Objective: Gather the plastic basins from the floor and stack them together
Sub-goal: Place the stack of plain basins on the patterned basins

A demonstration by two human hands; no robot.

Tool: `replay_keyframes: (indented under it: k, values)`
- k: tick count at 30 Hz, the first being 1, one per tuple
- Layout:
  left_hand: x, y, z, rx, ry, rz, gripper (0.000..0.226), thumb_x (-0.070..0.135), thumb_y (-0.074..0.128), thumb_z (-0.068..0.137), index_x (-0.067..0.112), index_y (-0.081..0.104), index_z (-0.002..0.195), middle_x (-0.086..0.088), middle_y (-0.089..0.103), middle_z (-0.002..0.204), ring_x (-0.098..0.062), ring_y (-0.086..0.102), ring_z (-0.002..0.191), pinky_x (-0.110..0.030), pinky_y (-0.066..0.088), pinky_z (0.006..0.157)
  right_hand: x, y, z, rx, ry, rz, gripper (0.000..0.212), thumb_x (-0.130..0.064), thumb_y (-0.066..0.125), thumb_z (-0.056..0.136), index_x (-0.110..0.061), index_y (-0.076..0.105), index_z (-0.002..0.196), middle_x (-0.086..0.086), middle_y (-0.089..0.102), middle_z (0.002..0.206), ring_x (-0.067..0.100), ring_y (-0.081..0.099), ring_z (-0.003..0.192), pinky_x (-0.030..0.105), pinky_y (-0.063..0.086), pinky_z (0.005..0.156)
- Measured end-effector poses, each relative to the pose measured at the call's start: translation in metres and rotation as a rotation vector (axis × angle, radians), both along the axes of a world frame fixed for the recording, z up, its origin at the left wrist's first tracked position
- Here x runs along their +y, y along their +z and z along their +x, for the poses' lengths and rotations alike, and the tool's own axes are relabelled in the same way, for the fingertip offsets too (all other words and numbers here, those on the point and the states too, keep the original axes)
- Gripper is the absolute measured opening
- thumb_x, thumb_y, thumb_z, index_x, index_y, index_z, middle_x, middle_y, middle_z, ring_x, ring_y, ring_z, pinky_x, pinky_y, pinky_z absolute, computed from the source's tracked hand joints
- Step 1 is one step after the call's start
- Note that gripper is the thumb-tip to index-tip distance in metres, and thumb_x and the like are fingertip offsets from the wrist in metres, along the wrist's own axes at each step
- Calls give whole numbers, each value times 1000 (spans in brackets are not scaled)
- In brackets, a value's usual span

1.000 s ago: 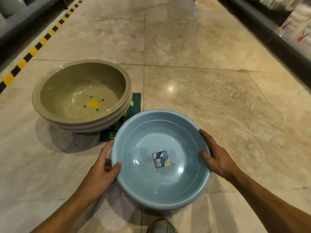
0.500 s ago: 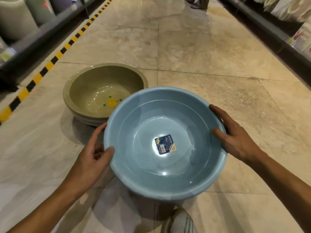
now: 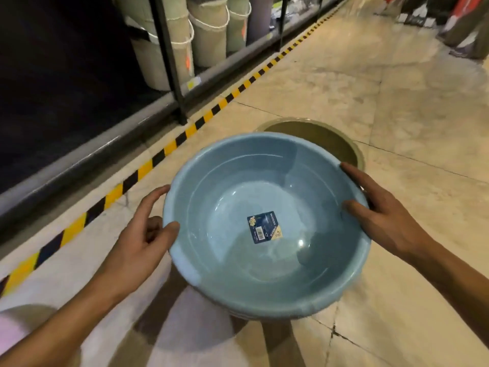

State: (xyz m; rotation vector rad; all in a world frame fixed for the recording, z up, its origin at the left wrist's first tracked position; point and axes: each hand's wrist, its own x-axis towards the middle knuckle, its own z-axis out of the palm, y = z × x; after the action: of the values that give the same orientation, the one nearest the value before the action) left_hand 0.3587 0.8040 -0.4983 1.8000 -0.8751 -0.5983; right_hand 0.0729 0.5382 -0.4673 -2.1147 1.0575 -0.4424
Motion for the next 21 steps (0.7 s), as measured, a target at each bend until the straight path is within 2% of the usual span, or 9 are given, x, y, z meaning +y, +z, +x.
replay_keyframes:
  k: [3, 6, 7, 9, 10, 11, 14, 16, 21]
  values:
    - [41, 5, 26, -3, 105, -20, 56, 16, 53, 99, 51, 39, 141, 8, 75, 99, -10, 72, 89, -27, 53, 78, 11, 4, 59, -52, 107, -12, 61, -25, 55, 99, -56, 34, 147, -24, 44, 141, 11, 48, 122, 35, 44, 99]
    - [90, 7, 49, -22, 234, -41, 56, 11, 52, 99, 47, 42, 140, 3, 76, 97, -8, 71, 84, -15, 54, 70, 28, 2, 122, -40, 256, -32, 63, -27, 57, 95, -57, 34, 146, -21, 46, 145, 14, 50, 126, 42, 45, 103]
    - [107, 7, 53, -27, 268, -37, 56, 9, 52, 98, 46, 42, 139, 4, 76, 97, -7, 71, 82, -13, 54, 69, 36, -1, 141, -36, 302, -19, 64, -26, 57, 95, -58, 33, 145, -19, 48, 144, 15, 53, 123, 39, 48, 99]
    - [139, 7, 60, -33, 328, -23, 55, 8, 52, 98, 45, 42, 137, 13, 75, 99, -5, 71, 84, -12, 54, 70, 54, -6, 173, -49, 375, 42, 64, -22, 55, 97, -58, 33, 146, -20, 49, 140, 3, 57, 114, 19, 50, 87]
    - [156, 8, 64, -39, 367, -17, 55, 9, 52, 98, 45, 42, 138, 19, 74, 103, -5, 71, 88, -13, 55, 72, 65, -7, 189, -61, 411, 82, 64, -21, 55, 98, -57, 34, 146, -21, 49, 138, -3, 58, 110, 10, 49, 81]
    - [174, 10, 67, -53, 403, -14, 54, 12, 53, 98, 45, 41, 139, 22, 72, 109, -6, 71, 93, -17, 57, 76, 77, -6, 207, -64, 448, 110, 63, -21, 54, 98, -56, 34, 147, -21, 50, 138, -3, 58, 109, 9, 49, 79]
    - [227, 13, 73, -78, 511, 9, 51, 30, 58, 97, 46, 39, 141, 11, 71, 112, -14, 71, 96, -41, 56, 88, 114, -5, 260, -37, 540, 75, 63, -26, 55, 98, -63, 31, 143, -20, 48, 141, 16, 54, 120, 37, 49, 97]
    - [267, 14, 70, -71, 594, 31, 51, 31, 58, 97, 47, 37, 141, -3, 74, 103, -22, 71, 94, -51, 53, 94, 148, -8, 293, -42, 636, 86, 63, -26, 55, 98, -63, 31, 143, -23, 46, 140, 16, 52, 120, 40, 48, 97]
    - [365, 17, 38, -59, 814, 130, 50, 33, 56, 95, 54, 36, 136, -13, 74, 91, -29, 69, 89, -53, 52, 93, 248, -16, 360, -65, 885, 117, 61, -26, 55, 98, -67, 33, 138, -36, 48, 121, 3, 53, 109, 34, 51, 86]
